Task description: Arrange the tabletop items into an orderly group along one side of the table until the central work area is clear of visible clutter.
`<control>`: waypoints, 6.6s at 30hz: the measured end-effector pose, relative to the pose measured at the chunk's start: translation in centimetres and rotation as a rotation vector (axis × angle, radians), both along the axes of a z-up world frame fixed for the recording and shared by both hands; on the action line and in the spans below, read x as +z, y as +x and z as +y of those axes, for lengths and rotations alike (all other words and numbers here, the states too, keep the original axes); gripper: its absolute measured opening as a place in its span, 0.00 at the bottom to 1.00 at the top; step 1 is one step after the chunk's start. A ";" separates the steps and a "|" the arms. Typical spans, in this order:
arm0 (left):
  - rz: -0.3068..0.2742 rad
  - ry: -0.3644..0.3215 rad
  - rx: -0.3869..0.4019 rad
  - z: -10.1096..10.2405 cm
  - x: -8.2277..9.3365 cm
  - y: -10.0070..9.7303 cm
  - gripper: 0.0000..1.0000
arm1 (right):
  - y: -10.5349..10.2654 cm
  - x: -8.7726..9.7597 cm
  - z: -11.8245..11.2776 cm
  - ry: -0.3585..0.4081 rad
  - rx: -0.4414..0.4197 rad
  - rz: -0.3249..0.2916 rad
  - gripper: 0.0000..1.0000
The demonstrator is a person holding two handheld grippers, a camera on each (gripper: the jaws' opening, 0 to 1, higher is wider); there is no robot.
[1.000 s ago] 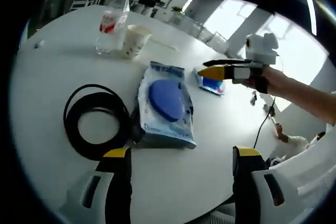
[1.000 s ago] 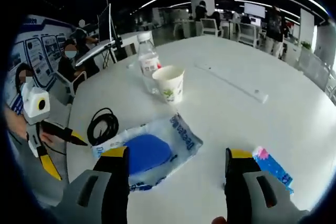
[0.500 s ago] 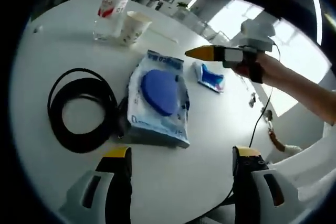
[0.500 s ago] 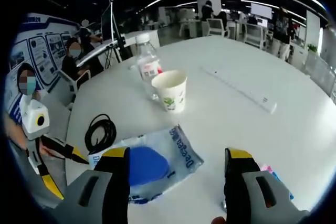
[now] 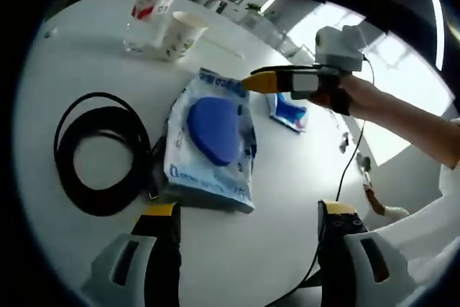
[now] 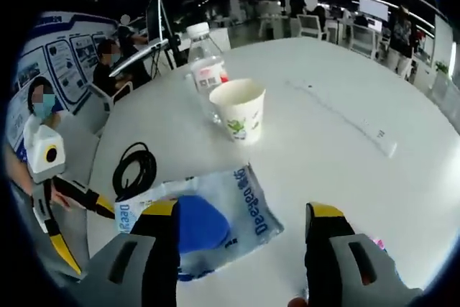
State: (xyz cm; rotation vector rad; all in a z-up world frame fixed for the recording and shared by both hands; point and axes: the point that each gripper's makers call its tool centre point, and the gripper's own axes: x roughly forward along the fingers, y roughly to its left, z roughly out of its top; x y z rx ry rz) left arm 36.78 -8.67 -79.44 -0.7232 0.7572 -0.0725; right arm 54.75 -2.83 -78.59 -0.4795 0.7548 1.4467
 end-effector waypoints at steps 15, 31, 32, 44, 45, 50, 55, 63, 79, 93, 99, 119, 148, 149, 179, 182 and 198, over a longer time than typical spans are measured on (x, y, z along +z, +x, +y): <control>0.030 -0.054 0.081 0.3 -0.8 0.7 0.67 | -0.3 -2.4 1.2 -0.012 0.004 0.065 0.60; 0.153 0.036 0.162 2.4 -3.2 0.4 0.14 | 0.3 -3.0 0.3 -0.006 -0.022 0.080 0.30; 0.160 0.028 0.181 2.6 -3.3 0.4 0.13 | 0.2 -3.1 0.2 -0.007 -0.021 0.079 0.28; 0.169 -0.012 0.232 2.9 -3.2 0.5 0.03 | 0.7 -3.6 -1.2 -0.042 -0.013 0.033 0.00; 0.163 0.000 0.233 3.1 -2.9 0.6 0.03 | 0.6 -3.4 -1.4 -0.043 -0.010 0.032 0.00; 0.125 0.025 0.227 4.0 -1.5 0.9 0.00 | 0.7 -2.2 -2.8 -0.014 -0.046 0.046 0.00; 0.083 0.058 0.183 4.3 0.1 1.5 0.00 | 1.4 -0.5 -4.8 0.052 -0.136 0.084 0.00; 0.031 0.084 0.148 5.8 2.3 2.9 0.00 | 1.6 2.6 -7.8 0.156 -0.287 0.127 0.00; -0.020 0.218 -0.043 10.1 6.5 6.6 0.00 | -2.4 7.8 -11.8 0.353 -0.500 0.185 0.00; -0.018 0.273 -0.154 9.6 7.6 8.5 0.00 | -3.8 8.5 -13.8 0.391 -0.617 0.187 0.00; -0.012 0.299 -0.161 9.8 7.5 8.7 0.00 | -3.5 8.4 -13.5 0.378 -0.613 0.172 0.00; 0.014 0.403 -0.208 10.6 7.5 11.0 0.00 | -1.0 7.7 -12.6 0.330 -0.612 0.135 0.00; 0.047 0.495 -0.262 12.0 6.0 14.1 0.00 | 1.9 6.0 -11.1 0.301 -0.620 0.119 0.00; 0.048 0.514 -0.273 12.1 5.9 14.3 0.00 | 2.0 5.9 -11.1 0.298 -0.621 0.118 0.00; 0.084 0.751 -0.431 12.9 3.5 17.6 0.00 | 4.8 2.3 -10.0 0.200 -0.640 0.092 0.00; 0.077 0.767 -0.450 12.6 3.6 17.9 0.00 | 5.0 2.2 -10.2 0.199 -0.649 0.090 0.00; 0.088 0.816 -0.469 13.1 3.4 19.3 0.00 | 6.6 1.4 -9.7 0.190 -0.665 0.086 0.00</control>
